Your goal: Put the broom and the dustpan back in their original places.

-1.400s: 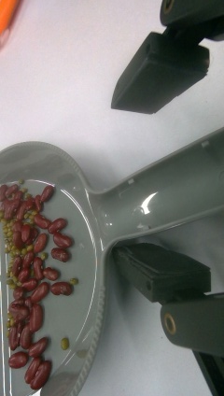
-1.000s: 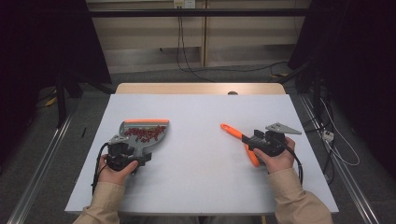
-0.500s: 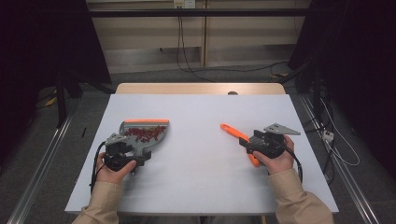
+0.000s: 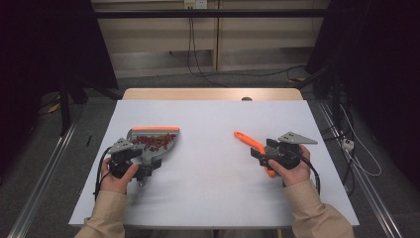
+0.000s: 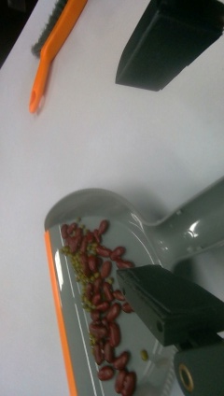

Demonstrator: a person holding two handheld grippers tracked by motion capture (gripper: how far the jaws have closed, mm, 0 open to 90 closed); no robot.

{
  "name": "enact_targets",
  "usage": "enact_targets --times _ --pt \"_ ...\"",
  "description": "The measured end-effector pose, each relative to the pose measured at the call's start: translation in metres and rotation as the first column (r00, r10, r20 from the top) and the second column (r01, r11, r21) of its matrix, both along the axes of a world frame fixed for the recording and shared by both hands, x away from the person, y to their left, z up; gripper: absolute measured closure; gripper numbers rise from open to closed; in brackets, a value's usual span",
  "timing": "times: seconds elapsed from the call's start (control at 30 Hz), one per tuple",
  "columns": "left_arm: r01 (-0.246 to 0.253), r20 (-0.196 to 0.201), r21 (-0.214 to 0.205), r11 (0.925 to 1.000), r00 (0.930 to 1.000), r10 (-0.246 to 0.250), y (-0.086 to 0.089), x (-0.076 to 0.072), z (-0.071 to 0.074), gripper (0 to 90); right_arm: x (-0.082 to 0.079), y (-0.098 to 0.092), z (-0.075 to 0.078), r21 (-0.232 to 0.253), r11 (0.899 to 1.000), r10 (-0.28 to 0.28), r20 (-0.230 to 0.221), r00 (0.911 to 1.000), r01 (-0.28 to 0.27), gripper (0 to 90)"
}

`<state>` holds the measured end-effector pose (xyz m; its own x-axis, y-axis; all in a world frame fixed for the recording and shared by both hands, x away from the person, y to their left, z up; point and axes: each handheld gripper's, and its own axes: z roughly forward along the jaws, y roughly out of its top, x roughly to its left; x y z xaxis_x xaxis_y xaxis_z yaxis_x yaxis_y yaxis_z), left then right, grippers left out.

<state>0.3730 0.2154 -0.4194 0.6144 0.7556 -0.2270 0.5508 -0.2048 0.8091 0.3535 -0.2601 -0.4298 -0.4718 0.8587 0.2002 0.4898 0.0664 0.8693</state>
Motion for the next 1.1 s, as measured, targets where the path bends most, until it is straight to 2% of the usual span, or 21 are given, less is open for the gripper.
enact_targets --times 0.23,0.3,0.37,0.4,0.47,0.57,0.67,0.73,0.83,0.9,1.1 --pt "0.066 0.011 -0.003 0.9978 0.9978 -0.066 -0.007 0.001 0.001 6.8 -0.003 0.003 0.002 0.006 1.0 0.031 0.01 0.9995 -0.031 21.0" --pt "0.07 0.014 0.0 0.9976 0.9975 -0.07 -0.008 0.001 0.001 6.8 -0.003 0.003 0.003 -0.004 0.999 0.036 0.011 0.9993 -0.036 21.0" --pt "0.074 0.012 0.003 0.9972 0.9971 -0.075 -0.009 0.001 0.001 6.8 -0.002 0.002 0.003 -0.038 0.998 0.043 0.007 0.999 -0.043 23.6" --pt "0.076 0.011 0.002 0.9971 0.997 -0.076 -0.009 0.002 0.0 6.8 -0.001 0.002 0.003 -0.05 0.998 0.049 0.002 0.9988 -0.049 28.7" --pt "0.076 0.011 0.005 0.9971 0.997 -0.076 -0.009 0.002 0.0 6.8 0.003 0.002 0.003 -0.047 0.995 0.082 -0.012 0.9966 -0.082 49.0" --pt "0.074 0.009 0.005 0.9973 0.9972 -0.074 -0.009 0.002 0.0 6.8 0.01 0.009 0.0 -0.121 0.985 0.113 -0.074 0.9908 -0.122 70.2" --pt "0.068 0.01 0.0 0.9977 0.9977 -0.068 -0.008 0.002 0.0 6.7 0.016 0.014 -0.005 -0.131 0.98 0.135 -0.13 0.9823 -0.152 83.7" --pt "0.064 0.007 -0.005 0.998 0.998 -0.064 -0.009 0.003 -0.001 6.8 0.019 0.016 -0.007 -0.178 0.972 0.132 -0.138 0.9816 -0.155 90.0" --pt "0.072 0.007 0.006 0.9974 0.9974 -0.072 -0.008 0.003 -0.001 6.8 0.025 0.014 -0.01 -0.177 0.972 0.126 -0.152 0.9803 -0.152 90.0" --pt "0.072 0.009 0.005 0.9974 0.9973 -0.072 -0.008 0.003 -0.001 6.8 0.03 0.013 -0.013 -0.2 0.969 0.11 -0.169 0.9796 -0.143 90.0" --pt "0.071 0.003 0.009 0.9974 0.9974 -0.071 -0.008 0.004 -0.003 6.7 0.041 0.016 -0.02 -0.247 0.956 0.112 -0.197 0.974 -0.16 90.0"
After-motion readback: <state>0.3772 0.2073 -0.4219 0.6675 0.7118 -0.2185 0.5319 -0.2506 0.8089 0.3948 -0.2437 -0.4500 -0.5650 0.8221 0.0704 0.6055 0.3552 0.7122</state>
